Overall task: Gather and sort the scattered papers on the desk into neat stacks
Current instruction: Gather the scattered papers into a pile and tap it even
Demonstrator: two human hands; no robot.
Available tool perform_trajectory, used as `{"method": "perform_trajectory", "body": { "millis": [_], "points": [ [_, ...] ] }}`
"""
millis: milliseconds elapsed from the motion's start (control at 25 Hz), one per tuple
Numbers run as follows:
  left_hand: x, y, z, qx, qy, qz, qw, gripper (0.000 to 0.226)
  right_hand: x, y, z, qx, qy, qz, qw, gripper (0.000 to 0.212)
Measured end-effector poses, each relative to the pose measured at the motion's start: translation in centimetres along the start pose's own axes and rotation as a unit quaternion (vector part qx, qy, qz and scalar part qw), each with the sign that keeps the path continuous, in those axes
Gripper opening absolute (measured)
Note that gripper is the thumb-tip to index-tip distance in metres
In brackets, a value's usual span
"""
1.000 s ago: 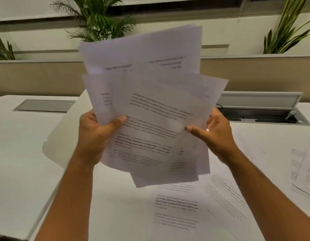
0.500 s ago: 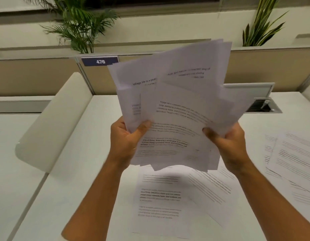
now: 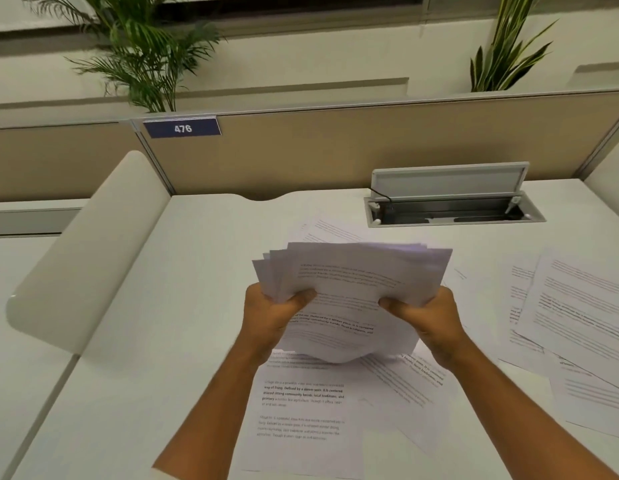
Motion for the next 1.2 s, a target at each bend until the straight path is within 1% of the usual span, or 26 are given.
{"method": "perform_trajectory", "body": {
  "millis": [80,200,280,440,560,640,760,920,1080,1200],
  "points": [
    [-0.2,1.2,0.0,0.034,-0.003,-0.026,0.999,0.043,-0.6,-1.2,0.0,-0.019,0.007,0.027,0.999,0.055],
    [-0.6,2.1,-0.1,0.072,-0.019,-0.037,0.997,0.048,-1.1,-2.6,0.0,-0.047,-0.014,0.057,0.997,0.068],
    [-0.6,1.5,-0.2,0.072,-0.015,-0.020,0.997,0.048,-0.9,-2.1,0.1,-0.055,-0.019,0.048,0.997,0.069],
    [0.1,-1.2,-1.0,0.026,-0.032,0.028,0.999,0.058,0.5,0.8,0.2,-0.035,-0.039,0.006,0.999,0.067],
    [0.9,-2.5,-1.9,0.009,-0.033,0.045,0.998,0.052,1.0,2.2,-0.1,-0.028,-0.039,-0.017,0.999,0.069],
    [1.0,-2.7,-2.6,0.012,-0.039,0.047,0.998,0.051,0.9,2.2,-0.7,-0.034,-0.036,-0.020,0.999,0.064],
    [0.8,-2.4,-3.3,0.016,-0.043,0.041,0.998,0.047,0.5,1.3,-1.2,-0.021,-0.025,0.009,0.999,0.054],
    [0.0,-1.7,-1.8,0.025,-0.016,0.025,0.999,0.038,0.1,0.4,0.6,-0.020,-0.006,0.020,1.000,0.058],
    [0.2,-2.1,-2.2,0.030,-0.030,0.036,0.998,0.039,0.4,1.2,0.5,-0.024,-0.023,-0.003,0.999,0.061],
    [0.9,-2.5,-3.9,0.003,-0.024,0.039,0.999,0.036,0.6,1.4,-1.0,-0.028,-0.034,-0.006,0.999,0.050]
  ]
}}
Point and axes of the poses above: each hand's wrist, its own x-axis away from the middle knuckle, its own z-axis out of the back of the hand, y = z × x, the point moved 4 cm from there along -x, towards the middle knuckle, and after that the axes turned 7 degrees about z, right-handed, at the moved point
